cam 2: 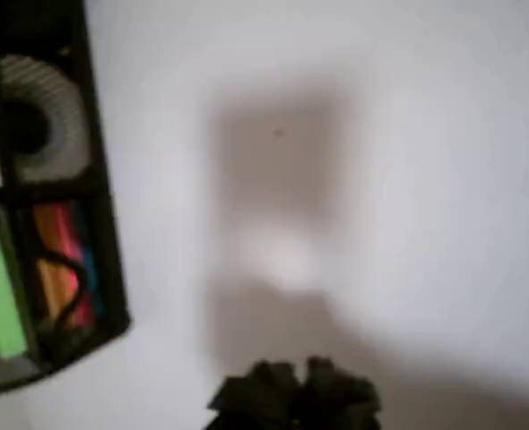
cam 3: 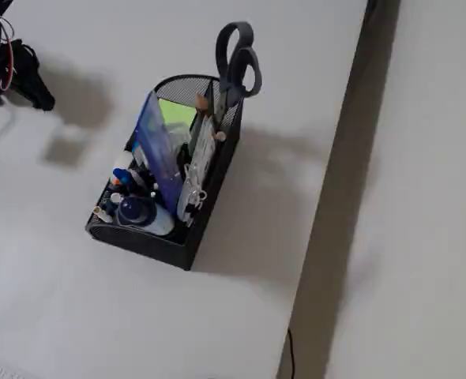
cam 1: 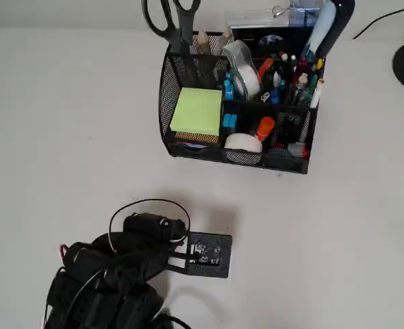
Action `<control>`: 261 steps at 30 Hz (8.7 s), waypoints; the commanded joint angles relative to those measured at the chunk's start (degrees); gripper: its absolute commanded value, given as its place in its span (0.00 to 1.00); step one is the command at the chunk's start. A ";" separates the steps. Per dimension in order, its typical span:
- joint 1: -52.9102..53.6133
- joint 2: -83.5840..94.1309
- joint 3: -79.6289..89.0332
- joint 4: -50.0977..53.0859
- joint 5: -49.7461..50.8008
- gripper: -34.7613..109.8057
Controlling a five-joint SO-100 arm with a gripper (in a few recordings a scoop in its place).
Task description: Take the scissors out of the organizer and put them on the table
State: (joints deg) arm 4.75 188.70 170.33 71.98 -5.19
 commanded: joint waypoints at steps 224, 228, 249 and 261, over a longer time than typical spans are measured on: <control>-1.49 -42.01 -111.09 21.71 -5.89 0.24; -1.41 -20.83 -74.27 10.37 -6.59 0.24; 11.25 -0.44 -6.33 -16.79 -19.25 0.31; 24.96 -0.26 4.22 -29.97 -20.74 0.37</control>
State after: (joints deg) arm 25.14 187.47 173.58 47.46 -25.05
